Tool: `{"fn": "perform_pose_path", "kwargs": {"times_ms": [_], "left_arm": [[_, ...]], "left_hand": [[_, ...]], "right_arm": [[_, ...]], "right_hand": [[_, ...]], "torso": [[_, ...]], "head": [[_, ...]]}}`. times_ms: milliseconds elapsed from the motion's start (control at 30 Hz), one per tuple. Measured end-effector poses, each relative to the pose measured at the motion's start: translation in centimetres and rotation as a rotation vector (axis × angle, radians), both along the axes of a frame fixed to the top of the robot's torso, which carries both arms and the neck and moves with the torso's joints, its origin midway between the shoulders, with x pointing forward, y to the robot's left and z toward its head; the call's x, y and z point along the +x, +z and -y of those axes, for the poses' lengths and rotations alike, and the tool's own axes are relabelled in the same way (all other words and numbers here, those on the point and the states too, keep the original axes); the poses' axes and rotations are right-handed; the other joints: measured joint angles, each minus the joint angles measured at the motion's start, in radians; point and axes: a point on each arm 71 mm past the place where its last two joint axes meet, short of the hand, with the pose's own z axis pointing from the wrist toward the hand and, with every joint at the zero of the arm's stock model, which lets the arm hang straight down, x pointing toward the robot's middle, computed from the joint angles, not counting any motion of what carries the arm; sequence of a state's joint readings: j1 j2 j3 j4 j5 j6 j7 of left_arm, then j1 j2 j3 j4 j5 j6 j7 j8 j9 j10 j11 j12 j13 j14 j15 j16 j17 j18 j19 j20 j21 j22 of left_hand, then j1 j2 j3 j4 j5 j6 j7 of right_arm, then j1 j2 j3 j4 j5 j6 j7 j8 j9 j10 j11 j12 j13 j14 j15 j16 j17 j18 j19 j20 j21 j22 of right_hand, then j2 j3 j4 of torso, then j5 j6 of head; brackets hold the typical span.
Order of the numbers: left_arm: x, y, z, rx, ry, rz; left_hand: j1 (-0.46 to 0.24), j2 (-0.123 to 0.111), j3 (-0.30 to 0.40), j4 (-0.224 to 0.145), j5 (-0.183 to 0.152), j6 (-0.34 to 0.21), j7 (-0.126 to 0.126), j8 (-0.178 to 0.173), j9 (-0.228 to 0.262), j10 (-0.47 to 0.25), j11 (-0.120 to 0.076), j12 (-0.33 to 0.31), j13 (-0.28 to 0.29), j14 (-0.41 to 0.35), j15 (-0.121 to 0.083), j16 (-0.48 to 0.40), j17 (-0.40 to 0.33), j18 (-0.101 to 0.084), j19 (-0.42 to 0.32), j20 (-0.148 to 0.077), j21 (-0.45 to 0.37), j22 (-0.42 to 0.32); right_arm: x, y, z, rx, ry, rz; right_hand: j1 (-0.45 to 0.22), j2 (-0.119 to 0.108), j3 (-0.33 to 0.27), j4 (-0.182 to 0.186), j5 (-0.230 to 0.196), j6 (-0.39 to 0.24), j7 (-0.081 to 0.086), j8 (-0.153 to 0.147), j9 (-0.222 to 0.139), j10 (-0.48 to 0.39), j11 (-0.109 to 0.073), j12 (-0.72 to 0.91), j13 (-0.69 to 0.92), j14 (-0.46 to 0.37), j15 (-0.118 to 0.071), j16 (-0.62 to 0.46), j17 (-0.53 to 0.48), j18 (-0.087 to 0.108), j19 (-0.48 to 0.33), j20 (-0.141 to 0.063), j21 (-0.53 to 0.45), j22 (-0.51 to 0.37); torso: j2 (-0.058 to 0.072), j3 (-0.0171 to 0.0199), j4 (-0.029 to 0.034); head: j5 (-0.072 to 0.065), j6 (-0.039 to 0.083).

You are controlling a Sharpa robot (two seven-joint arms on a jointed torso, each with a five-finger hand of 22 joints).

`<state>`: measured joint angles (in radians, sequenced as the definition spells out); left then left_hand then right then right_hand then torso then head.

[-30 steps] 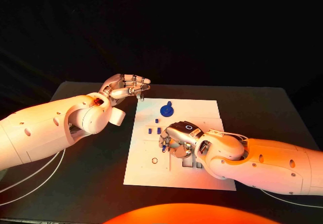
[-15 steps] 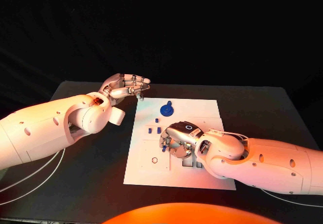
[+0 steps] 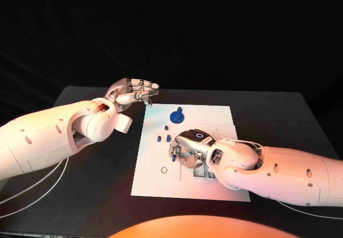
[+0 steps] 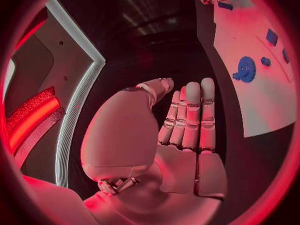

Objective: Assemble the parts on the task board

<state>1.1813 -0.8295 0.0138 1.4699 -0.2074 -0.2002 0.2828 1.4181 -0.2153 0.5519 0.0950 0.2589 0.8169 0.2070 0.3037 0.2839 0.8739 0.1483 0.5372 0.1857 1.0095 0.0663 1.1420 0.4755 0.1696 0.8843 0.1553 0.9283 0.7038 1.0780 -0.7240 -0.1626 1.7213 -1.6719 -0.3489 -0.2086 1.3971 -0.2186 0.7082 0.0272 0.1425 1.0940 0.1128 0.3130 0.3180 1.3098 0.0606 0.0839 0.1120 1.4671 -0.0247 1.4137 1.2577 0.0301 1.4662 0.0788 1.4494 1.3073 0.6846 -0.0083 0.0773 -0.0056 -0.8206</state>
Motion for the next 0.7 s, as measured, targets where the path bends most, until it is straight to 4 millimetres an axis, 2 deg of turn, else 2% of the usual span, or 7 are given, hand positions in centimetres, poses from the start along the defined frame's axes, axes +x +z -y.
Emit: {"fn": "perform_pose_path", "kwargs": {"times_ms": [300,533,633,700], "left_arm": [[-0.02,0.00,-0.02,0.000,-0.001,-0.001],[-0.03,-0.01,-0.02,0.001,-0.002,-0.003],[-0.03,-0.02,-0.04,0.001,-0.001,-0.004],[-0.03,-0.02,-0.04,0.002,-0.002,-0.004]], "left_hand": [[0.000,0.000,0.000,0.000,0.000,0.000,0.000,0.000,0.000,0.000,0.000,0.000,0.000,0.000,0.000,0.000,0.000,0.000,0.000,0.000,0.000,0.000],[0.000,0.000,0.000,0.000,0.000,0.000,0.000,0.000,0.000,0.000,0.000,0.000,0.000,0.000,0.000,0.000,0.000,0.000,0.000,0.000,0.000,0.000],[0.000,0.000,0.000,0.000,0.000,0.000,0.000,0.000,0.000,0.000,0.000,0.000,0.000,0.000,0.000,0.000,0.000,0.000,0.000,0.000,0.000,0.000],[0.000,0.000,0.000,0.000,0.000,0.000,0.000,0.000,0.000,0.000,0.000,0.000,0.000,0.000,0.000,0.000,0.000,0.000,0.000,0.000,0.000,0.000]], "right_arm": [[-0.12,-0.07,-0.39,-0.025,0.009,0.015],[-0.30,-0.28,-0.52,-0.048,0.022,0.024],[-0.31,-0.26,-0.54,-0.053,0.026,0.029],[-0.31,-0.26,-0.54,-0.055,0.027,0.031]], "right_hand": [[-0.005,0.001,-0.006,-0.005,0.000,-0.005,0.002,-0.002,0.000,0.000,0.000,-0.006,0.001,0.000,0.000,-0.004,-0.005,0.000,0.000,0.000,-0.005,0.001],[-0.036,-0.006,-0.019,-0.018,0.013,-0.006,0.000,-0.004,0.007,0.010,-0.010,-0.013,0.002,0.000,0.000,-0.006,-0.008,0.000,0.000,0.000,-0.009,0.001],[-0.065,-0.020,-0.038,-0.015,0.020,-0.019,0.013,-0.009,0.008,0.014,-0.010,-0.015,0.002,0.000,0.000,-0.006,-0.009,0.000,0.000,0.000,-0.017,0.001],[-0.092,-0.027,-0.051,-0.012,0.030,-0.044,0.024,-0.024,0.005,-0.017,0.000,-0.019,-0.005,0.000,0.000,-0.006,-0.009,0.000,0.000,0.000,-0.023,0.001]], "torso": [[0.000,-0.0007,0.0002],[0.000,-0.0010,0.0003],[0.000,-0.0009,0.0003],[0.000,-0.0009,0.0003]], "head": [[-0.002,-0.002],[-0.005,-0.002],[-0.006,-0.002],[-0.006,-0.002]]}}
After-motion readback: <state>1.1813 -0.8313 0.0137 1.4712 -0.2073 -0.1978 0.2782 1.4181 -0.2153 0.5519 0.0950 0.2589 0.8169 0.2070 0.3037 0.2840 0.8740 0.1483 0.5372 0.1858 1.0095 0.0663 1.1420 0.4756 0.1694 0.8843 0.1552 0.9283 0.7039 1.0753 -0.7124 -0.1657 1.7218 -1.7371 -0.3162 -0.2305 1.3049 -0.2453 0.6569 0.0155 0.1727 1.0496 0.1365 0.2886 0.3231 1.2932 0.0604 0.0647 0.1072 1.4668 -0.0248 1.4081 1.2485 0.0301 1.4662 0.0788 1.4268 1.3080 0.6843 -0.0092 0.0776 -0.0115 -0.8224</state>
